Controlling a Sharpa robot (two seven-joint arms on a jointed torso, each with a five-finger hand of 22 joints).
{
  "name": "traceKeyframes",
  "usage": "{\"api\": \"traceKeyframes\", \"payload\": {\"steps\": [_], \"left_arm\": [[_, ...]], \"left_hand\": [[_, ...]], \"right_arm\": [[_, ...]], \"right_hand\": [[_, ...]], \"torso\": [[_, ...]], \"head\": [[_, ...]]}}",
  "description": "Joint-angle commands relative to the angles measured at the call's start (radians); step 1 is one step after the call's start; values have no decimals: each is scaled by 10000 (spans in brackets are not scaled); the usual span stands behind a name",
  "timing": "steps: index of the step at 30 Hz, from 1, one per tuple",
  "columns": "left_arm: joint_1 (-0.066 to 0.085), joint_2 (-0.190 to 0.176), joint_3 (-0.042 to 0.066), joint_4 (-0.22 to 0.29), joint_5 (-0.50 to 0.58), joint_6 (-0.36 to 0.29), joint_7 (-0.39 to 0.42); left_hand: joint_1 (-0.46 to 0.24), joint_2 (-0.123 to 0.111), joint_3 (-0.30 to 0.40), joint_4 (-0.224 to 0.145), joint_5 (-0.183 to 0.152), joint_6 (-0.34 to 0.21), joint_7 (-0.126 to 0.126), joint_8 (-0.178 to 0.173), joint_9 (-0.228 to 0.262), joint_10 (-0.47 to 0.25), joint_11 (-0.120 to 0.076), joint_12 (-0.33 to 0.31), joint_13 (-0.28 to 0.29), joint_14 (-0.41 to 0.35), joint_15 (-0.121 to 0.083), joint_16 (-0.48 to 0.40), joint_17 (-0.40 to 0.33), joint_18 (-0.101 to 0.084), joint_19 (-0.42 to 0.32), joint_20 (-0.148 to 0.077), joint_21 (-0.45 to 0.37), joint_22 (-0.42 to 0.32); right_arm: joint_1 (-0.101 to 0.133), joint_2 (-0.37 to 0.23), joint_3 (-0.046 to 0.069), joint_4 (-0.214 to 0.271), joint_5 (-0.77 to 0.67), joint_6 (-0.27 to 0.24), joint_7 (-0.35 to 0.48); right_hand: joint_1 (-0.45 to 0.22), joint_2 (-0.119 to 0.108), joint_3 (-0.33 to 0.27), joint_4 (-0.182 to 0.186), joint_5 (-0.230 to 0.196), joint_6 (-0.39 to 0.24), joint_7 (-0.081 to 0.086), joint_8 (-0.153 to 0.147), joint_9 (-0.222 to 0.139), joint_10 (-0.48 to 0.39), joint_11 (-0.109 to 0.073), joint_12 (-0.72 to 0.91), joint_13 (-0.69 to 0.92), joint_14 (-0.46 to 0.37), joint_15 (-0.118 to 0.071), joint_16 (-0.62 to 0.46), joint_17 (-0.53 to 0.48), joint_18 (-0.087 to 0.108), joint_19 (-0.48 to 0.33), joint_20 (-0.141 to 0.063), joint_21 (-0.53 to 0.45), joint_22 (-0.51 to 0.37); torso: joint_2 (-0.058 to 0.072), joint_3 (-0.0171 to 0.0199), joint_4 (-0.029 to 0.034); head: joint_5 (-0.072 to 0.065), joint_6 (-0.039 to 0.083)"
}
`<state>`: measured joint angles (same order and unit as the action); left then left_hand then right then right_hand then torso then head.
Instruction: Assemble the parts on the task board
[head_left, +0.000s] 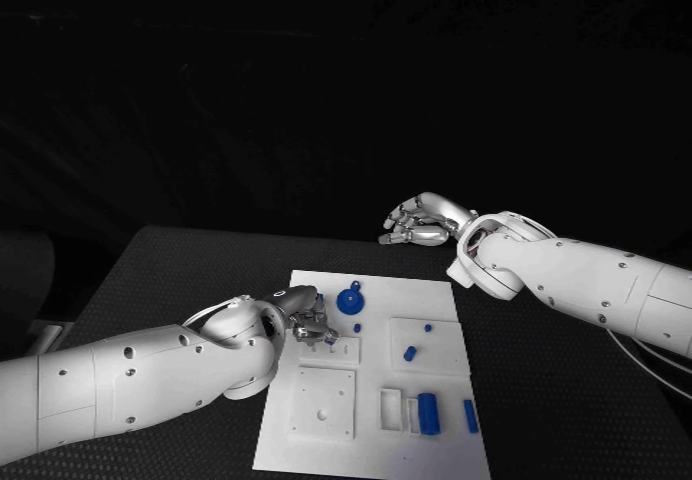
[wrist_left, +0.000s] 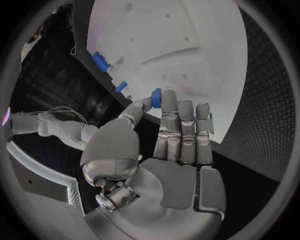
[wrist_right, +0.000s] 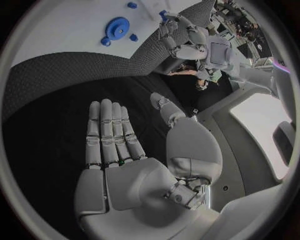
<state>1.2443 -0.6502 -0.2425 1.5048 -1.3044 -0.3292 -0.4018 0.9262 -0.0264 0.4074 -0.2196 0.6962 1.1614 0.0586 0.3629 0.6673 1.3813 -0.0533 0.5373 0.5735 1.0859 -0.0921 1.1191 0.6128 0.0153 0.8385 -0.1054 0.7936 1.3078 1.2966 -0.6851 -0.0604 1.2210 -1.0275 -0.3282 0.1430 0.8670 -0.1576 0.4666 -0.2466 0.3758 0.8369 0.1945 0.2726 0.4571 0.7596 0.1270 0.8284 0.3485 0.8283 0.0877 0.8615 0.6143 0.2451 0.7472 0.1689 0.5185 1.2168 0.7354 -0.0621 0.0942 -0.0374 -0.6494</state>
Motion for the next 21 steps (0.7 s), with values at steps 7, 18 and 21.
{"api": "traceKeyframes", "payload": {"steps": [7, 18, 21], "left_arm": [[-206, 67, 5, -82, -354, -25, -111], [-328, 110, 6, -198, -356, -47, -99], [-369, 139, 7, -232, -356, -48, -89]], "left_hand": [[-9, 132, 599, -587, 111, 464, -376, 63, 27, 241, -200, 27, 23, 88, -9, 46, -14, -115, 83, -831, 79, 220], [-33, 140, 595, -591, 171, 478, -381, 62, 36, 255, -205, 29, 29, 101, -11, 55, -17, -111, 91, -834, 94, 220], [-41, 141, 592, -590, 183, 481, -382, 61, 38, 259, -207, 29, 30, 104, -12, 57, -19, -110, 94, -835, 99, 220]], "right_arm": [[-2, -28, 5, 28, -297, -127, 66], [-2, -44, 5, 34, -292, -92, 70], [-2, -48, 5, 38, -292, -105, 73]], "right_hand": [[189, 1, 74, 147, 25, -50, -6, 82, -144, 4, 212, -608, -869, -247, 199, -546, -631, -67, -395, 179, -523, -170], [214, -5, 55, 177, 24, -49, -4, 112, -208, 146, 234, -841, -1290, -192, 238, -732, -884, -27, -406, 256, -711, -236], [217, -4, 52, 179, 26, -50, -4, 114, -213, 159, 234, -851, -1318, -185, 239, -737, -898, -21, -400, 260, -719, -237]], "torso": [[11, -25, 8], [9, -33, 7], [7, -33, 6]], "head": [[-31, -46], [-42, -89], [-47, -86]]}}
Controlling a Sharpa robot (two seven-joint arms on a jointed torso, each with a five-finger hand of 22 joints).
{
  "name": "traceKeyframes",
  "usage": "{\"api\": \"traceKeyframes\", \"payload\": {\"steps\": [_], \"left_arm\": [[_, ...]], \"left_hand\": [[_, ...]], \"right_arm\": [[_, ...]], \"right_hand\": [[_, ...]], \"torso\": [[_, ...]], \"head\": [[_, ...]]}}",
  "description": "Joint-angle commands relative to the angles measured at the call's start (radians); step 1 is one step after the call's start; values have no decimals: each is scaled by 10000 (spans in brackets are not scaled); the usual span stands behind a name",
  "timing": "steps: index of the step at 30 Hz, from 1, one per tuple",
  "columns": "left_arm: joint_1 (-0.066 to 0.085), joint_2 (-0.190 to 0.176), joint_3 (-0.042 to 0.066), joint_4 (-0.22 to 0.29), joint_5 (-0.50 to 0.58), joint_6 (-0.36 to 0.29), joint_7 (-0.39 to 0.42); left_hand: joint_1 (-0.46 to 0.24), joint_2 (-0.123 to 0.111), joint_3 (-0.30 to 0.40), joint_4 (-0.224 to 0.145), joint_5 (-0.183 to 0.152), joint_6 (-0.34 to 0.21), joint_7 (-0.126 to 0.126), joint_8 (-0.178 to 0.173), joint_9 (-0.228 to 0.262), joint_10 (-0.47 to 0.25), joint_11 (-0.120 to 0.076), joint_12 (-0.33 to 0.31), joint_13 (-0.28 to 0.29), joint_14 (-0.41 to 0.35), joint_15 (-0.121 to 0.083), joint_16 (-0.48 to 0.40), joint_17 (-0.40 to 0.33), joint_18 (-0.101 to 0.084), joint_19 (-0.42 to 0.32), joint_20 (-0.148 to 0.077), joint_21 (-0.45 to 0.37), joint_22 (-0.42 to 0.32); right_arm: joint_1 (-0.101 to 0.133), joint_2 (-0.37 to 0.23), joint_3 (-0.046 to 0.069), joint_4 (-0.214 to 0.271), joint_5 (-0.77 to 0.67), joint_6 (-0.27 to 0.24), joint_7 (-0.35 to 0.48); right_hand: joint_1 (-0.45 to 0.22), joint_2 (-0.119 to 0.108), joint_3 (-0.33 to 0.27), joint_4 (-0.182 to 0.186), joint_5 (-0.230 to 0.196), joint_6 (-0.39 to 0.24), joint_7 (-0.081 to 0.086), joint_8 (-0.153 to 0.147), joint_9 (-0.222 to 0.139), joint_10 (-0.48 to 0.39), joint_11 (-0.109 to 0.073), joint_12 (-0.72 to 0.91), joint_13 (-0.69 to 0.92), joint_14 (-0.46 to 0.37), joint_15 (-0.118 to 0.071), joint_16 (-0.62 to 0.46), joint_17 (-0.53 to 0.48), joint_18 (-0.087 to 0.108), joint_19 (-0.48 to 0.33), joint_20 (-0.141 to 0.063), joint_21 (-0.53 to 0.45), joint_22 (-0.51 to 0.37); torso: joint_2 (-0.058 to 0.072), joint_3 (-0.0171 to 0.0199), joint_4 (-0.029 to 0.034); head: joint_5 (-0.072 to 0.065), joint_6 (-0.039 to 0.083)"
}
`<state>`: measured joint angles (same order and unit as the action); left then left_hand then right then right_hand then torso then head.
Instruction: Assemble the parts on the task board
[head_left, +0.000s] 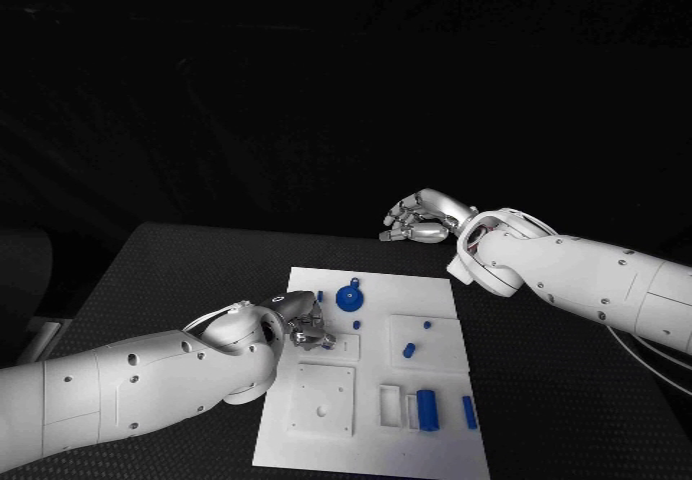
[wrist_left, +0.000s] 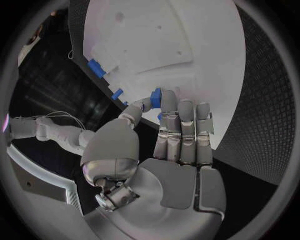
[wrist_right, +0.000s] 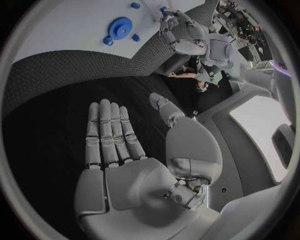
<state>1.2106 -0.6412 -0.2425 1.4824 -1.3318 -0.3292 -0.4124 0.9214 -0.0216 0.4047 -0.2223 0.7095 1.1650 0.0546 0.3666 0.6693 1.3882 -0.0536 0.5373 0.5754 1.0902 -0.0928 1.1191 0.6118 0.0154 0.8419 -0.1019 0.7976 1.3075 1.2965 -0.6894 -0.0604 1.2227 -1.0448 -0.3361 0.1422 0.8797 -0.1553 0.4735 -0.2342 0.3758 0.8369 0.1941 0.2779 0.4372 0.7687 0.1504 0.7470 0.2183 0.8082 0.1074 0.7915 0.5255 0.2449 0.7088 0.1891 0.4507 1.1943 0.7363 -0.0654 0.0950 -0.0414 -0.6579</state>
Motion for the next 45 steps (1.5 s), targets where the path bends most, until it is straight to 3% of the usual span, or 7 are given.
{"api": "traceKeyframes", "payload": {"steps": [1, 45], "left_arm": [[-44, 64, 7, -22, -82, -43, 20], [-103, 164, 16, -117, -103, -383, 140]], "left_hand": [[3, 94, 619, -563, 54, 446, -342, 23, 19, 192, -205, 29, 12, 63, -6, 58, -9, -111, 61, -870, 61, 223], [-35, 86, 623, -582, 212, 511, -370, 36, 59, 249, -234, 60, 50, 116, -35, 102, -16, -89, 108, -892, 123, 223]], "right_arm": [[-1, -8, 5, 22, -119, -26, 80], [-10, -39, 5, 10, -16, 41, 77]], "right_hand": [[92, -28, -18, 56, 27, -50, 0, 61, -15, 73, -1, -40, -25, 19, 42, -38, -14, -18, -15, 59, -45, -13], [73, -23, -51, 92, 68, -39, -3, 78, -43, 133, -5, -77, -168, 46, 46, -57, -81, 7, 5, 85, -94, -14]], "torso": [[-1, -2, -2], [-8, -6, 1]], "head": [[-11, 2], [-94, 40]]}}
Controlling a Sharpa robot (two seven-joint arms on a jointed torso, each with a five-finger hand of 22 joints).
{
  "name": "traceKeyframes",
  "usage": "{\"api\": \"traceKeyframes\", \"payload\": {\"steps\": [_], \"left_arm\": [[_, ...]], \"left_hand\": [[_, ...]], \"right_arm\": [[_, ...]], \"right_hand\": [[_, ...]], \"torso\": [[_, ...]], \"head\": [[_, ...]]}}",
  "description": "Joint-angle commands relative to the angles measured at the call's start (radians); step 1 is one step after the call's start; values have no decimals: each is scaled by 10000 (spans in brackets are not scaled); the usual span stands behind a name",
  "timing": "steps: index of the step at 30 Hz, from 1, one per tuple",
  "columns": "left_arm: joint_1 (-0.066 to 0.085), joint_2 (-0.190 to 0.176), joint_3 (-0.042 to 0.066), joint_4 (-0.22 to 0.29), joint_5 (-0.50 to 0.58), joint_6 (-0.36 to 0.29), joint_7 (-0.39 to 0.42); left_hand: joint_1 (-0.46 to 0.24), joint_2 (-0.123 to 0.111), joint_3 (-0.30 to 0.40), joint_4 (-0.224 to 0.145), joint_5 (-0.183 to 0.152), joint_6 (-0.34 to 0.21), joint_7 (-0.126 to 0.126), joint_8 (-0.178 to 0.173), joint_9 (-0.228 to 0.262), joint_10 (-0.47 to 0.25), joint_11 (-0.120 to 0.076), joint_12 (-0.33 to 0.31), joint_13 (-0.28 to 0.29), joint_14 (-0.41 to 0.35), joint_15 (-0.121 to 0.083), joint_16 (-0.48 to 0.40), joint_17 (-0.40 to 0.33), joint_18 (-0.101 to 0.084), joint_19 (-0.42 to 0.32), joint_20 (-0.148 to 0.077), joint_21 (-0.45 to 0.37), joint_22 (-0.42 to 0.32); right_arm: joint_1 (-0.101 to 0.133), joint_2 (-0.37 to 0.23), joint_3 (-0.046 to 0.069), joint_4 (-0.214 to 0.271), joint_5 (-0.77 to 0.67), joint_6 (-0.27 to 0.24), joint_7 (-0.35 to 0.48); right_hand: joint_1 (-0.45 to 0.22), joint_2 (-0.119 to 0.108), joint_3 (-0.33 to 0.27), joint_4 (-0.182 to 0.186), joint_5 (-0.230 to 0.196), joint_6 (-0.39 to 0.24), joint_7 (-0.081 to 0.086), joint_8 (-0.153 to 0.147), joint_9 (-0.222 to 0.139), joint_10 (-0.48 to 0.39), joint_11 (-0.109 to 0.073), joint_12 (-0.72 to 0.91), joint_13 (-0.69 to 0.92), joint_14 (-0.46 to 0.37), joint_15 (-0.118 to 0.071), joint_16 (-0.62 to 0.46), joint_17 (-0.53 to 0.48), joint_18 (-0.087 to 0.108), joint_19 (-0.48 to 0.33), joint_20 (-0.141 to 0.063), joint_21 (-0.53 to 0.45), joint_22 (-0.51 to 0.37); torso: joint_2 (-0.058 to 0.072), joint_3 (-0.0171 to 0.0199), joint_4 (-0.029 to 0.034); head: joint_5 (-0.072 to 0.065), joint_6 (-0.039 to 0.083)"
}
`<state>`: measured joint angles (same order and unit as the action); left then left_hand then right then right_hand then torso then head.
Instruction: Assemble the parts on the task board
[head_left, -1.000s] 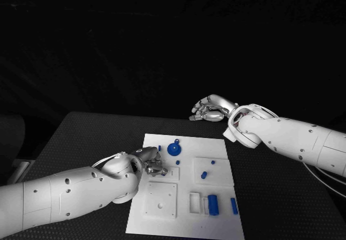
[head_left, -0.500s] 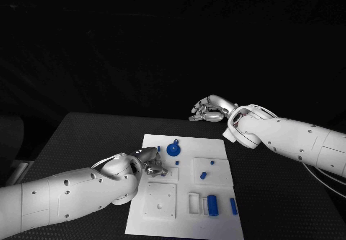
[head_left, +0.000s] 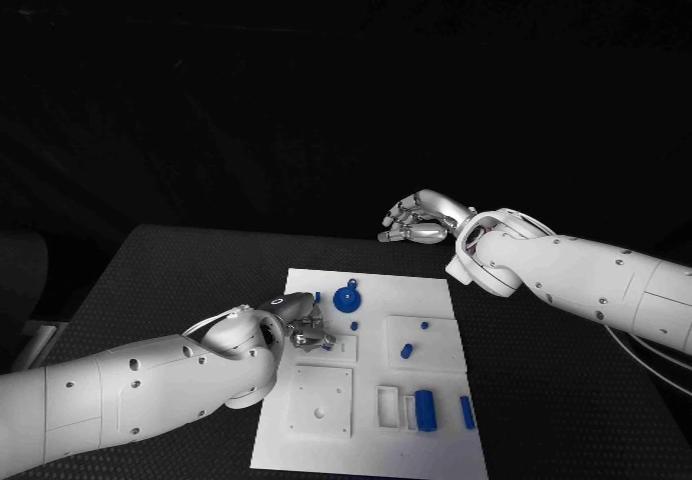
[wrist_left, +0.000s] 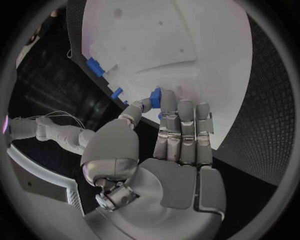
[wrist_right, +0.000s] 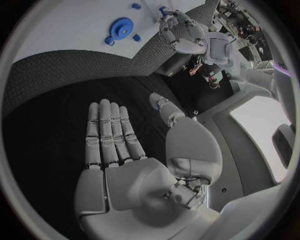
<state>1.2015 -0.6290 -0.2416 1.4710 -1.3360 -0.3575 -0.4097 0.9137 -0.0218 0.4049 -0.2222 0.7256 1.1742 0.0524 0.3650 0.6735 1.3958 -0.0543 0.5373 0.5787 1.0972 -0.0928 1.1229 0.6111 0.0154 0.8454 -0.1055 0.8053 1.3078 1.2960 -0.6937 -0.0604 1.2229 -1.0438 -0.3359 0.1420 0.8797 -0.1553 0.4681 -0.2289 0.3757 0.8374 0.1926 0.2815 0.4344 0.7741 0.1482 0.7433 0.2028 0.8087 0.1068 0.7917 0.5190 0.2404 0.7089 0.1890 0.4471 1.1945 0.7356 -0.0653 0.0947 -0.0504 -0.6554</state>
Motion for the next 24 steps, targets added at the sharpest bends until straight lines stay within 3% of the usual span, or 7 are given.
{"api": "traceKeyframes", "payload": {"steps": [1, 24], "left_arm": [[-11, 52, 8, -9, -58, -85, 119], [-25, 196, 7, -223, 33, 105, 168]], "left_hand": [[42, 88, 621, -583, 53, 420, -349, 51, 17, 173, -227, 60, 18, 46, -35, 64, -9, -89, 73, -857, 47, 220], [15, 85, 614, -571, 65, 416, -346, 42, 22, 169, -226, 56, 22, 47, -39, 64, -16, -90, 79, -858, 58, 217]], "right_arm": [[-6, 5, 4, 10, -27, 46, 77], [-22, 10, 4, 2, -12, 85, 75]], "right_hand": [[73, -23, 3, 38, 68, -45, 12, 42, -15, 79, 17, -40, -15, 41, 51, -60, -17, 52, 4, 86, -58, -16], [69, -21, -7, 45, 76, -46, 13, 44, -24, 90, 17, -48, -52, 44, 53, -64, -34, 58, 6, 93, -73, -15]], "torso": [[-1, -7, 4], [1, -1, -9]], "head": [[-4, 15], [-20, -22]]}}
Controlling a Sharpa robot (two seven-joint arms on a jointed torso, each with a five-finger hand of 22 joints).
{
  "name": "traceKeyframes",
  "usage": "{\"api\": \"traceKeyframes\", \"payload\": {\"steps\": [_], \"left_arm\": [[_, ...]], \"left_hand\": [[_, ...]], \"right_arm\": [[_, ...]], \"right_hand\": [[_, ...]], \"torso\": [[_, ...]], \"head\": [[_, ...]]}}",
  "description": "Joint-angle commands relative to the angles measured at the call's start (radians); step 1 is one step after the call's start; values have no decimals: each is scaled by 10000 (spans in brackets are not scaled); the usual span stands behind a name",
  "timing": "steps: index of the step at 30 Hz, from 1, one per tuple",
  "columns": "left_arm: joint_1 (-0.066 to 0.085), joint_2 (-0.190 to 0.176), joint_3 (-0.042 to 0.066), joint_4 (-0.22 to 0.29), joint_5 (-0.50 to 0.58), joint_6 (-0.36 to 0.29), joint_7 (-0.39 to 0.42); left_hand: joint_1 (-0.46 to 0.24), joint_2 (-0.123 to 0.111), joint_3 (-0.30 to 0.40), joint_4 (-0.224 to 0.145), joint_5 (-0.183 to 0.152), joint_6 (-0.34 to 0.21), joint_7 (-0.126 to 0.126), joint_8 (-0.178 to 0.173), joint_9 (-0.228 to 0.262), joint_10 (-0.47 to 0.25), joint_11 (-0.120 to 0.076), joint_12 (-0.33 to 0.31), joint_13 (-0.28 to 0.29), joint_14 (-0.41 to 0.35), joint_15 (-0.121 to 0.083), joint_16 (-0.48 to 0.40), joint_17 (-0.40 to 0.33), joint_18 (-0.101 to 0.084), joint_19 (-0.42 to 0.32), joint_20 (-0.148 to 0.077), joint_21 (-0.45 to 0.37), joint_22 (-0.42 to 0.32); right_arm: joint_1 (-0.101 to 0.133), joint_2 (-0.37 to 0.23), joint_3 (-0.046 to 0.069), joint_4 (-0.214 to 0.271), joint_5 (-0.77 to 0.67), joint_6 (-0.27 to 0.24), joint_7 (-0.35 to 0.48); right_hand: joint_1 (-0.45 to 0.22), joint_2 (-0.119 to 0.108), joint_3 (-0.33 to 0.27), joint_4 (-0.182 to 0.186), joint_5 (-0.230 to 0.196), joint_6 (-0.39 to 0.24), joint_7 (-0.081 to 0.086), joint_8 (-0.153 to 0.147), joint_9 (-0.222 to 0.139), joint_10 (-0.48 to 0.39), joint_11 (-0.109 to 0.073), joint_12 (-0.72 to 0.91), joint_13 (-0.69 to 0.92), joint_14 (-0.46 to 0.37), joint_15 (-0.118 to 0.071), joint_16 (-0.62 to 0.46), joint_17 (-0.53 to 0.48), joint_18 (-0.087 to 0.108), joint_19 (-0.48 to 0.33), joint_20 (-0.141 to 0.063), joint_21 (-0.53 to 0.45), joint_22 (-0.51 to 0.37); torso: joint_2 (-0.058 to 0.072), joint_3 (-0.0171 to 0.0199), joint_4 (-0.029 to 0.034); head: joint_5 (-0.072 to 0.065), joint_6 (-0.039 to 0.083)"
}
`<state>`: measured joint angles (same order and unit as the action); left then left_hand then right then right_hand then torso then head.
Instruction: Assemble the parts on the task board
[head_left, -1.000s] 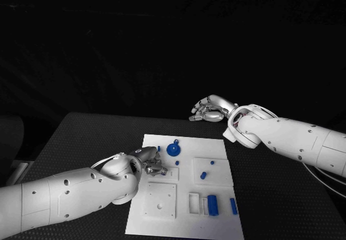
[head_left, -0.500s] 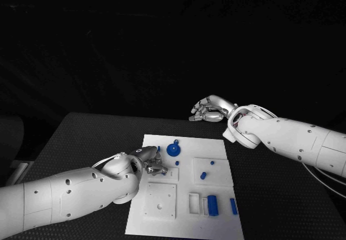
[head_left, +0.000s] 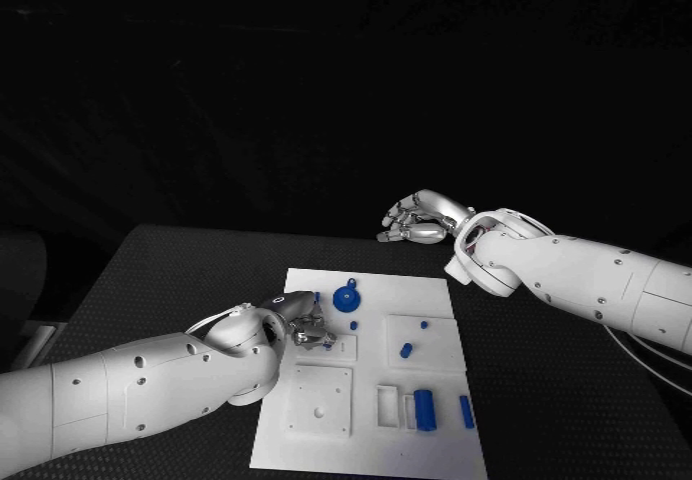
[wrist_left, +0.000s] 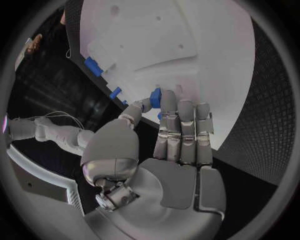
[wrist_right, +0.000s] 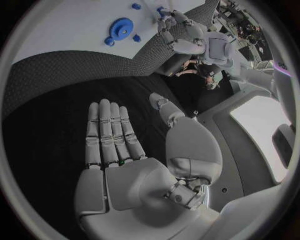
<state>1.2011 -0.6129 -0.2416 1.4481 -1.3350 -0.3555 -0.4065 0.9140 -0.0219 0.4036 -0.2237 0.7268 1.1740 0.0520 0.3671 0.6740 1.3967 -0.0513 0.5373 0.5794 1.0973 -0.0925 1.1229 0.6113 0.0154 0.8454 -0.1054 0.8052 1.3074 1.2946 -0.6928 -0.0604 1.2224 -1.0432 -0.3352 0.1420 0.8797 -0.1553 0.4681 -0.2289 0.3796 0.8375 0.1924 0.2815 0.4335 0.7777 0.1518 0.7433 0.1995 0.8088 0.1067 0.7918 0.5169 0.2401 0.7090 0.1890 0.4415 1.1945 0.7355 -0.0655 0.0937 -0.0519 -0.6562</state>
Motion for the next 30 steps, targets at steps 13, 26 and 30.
{"api": "traceKeyframes", "payload": {"steps": [13, 26, 30], "left_arm": [[-48, 48, 7, 15, 49, 171, 154], [-51, 43, 6, -32, 52, 199, 167], [-51, 46, 6, -38, 107, 213, 177]], "left_hand": [[1, 85, 628, -551, 46, 409, -339, 13, 18, 153, -255, 51, 16, 43, -44, 61, -24, -89, 79, -860, 61, 219], [0, 80, 631, -554, 43, 405, -338, 8, 20, 149, -253, 48, 18, 40, -45, 59, -28, -87, 75, -862, 62, 217], [-15, 41, 627, -525, -170, 403, -334, -8, 29, 140, -249, 40, 27, 35, -48, 54, -45, -85, 72, -864, 68, 211]], "right_arm": [[-9, -22, 3, 39, -4, 109, 72], [-10, -26, 3, 40, 8, 135, 70], [-10, -30, 3, 46, 13, 150, 66]], "right_hand": [[61, -20, -17, 53, 43, -46, 14, 46, -22, 62, -19, -52, -43, 45, 55, -67, -24, 65, 6, 99, -26, -15], [57, -22, -25, 57, 46, -48, 14, 47, -27, 65, -18, -57, -64, 45, 57, -69, -33, 69, 6, 102, -34, -14], [52, -26, -30, 60, 48, -50, 15, 47, -30, 66, -17, -60, -75, 45, 58, -70, -37, 69, 5, 105, -39, -13]], "torso": [[-3, 1, 7], [-2, -2, 14], [1, -3, 8]], "head": [[-15, -51], [-21, -48], [-22, -51]]}}
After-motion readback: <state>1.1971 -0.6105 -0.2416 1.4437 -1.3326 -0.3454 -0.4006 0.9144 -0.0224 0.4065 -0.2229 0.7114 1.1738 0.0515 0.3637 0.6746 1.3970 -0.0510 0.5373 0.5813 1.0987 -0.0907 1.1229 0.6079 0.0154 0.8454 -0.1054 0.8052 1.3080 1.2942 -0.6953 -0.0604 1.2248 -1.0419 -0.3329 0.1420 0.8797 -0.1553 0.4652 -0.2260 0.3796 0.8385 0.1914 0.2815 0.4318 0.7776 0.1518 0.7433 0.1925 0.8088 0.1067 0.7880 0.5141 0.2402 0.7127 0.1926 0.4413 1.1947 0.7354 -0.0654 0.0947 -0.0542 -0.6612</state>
